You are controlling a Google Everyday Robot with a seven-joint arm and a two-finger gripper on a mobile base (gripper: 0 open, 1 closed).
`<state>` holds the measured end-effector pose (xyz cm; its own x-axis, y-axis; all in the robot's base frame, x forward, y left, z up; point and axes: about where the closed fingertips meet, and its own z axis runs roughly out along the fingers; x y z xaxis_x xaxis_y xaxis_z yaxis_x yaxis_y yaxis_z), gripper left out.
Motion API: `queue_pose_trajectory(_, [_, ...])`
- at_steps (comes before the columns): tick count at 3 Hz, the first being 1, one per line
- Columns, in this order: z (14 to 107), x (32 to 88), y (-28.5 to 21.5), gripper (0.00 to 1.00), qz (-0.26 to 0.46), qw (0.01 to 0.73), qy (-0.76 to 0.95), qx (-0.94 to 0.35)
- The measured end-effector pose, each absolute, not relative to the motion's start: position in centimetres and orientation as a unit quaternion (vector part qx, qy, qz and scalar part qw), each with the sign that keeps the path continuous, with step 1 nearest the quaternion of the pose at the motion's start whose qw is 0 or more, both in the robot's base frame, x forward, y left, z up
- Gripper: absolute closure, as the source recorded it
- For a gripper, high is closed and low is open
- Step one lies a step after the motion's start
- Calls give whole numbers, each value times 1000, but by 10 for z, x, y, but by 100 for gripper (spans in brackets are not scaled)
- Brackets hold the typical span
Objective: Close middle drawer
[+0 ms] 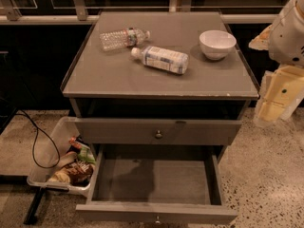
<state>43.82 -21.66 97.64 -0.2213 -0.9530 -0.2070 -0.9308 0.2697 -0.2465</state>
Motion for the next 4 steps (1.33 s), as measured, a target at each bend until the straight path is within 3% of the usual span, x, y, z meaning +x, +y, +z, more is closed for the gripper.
queue_pose_trajectory(1, [976,438,-217,0,-35,159,781,-603])
queue_pose_trajectory(4, [886,402,-229,66,11,189,771,-608])
